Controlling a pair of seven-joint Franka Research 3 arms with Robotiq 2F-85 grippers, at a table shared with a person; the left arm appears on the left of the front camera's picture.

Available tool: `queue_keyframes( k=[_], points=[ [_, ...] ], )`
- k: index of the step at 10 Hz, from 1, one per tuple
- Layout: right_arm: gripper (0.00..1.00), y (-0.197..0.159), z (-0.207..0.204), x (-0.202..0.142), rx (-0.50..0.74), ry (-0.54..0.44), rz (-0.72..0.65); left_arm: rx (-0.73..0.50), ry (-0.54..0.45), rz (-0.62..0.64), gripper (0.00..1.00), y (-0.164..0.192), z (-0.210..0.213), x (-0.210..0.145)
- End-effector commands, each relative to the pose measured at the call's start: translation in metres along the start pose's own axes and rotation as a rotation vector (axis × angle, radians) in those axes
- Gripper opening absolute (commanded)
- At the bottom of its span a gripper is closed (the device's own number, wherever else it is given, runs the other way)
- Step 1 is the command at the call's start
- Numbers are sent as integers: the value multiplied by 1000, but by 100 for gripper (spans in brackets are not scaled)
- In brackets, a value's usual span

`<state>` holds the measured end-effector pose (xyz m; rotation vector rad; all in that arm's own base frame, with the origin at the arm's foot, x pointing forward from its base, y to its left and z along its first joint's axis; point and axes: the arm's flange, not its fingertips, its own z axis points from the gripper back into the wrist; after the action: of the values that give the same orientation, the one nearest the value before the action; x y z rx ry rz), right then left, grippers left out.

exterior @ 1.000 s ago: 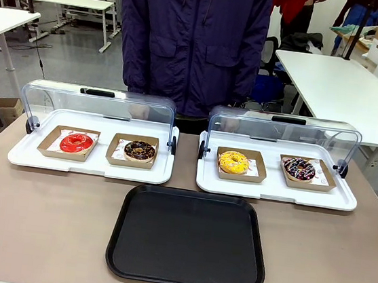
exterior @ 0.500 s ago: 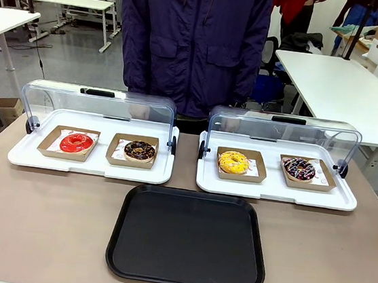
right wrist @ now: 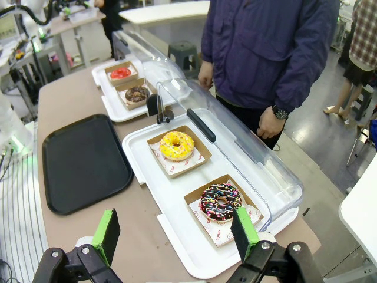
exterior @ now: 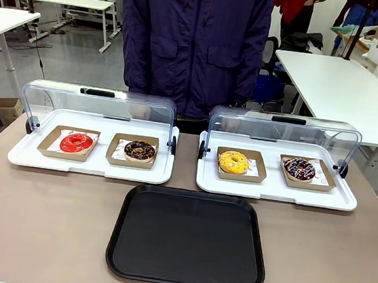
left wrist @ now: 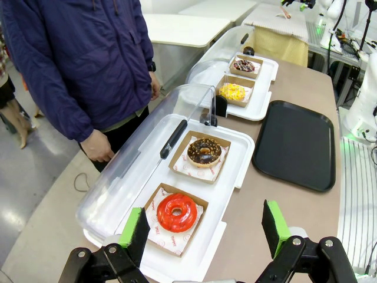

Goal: Move the first donut from the left to the tray.
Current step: Pick up the Paper togo box containing the Donut indicated by the person and place it on the Handle tray.

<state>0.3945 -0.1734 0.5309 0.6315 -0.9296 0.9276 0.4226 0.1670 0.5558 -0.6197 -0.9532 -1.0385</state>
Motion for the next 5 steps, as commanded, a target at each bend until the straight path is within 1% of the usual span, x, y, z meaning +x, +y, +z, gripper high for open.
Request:
queue_keyframes(
  k=[1, 5],
  points=[
    [100, -2, -1, 1, 1, -28, 24, -6, -23, -6, 100, 1, 0, 0],
    [100, -2, -1, 1, 1, -28, 24, -6, -23, -6, 100, 1, 0, 0]
  ],
)
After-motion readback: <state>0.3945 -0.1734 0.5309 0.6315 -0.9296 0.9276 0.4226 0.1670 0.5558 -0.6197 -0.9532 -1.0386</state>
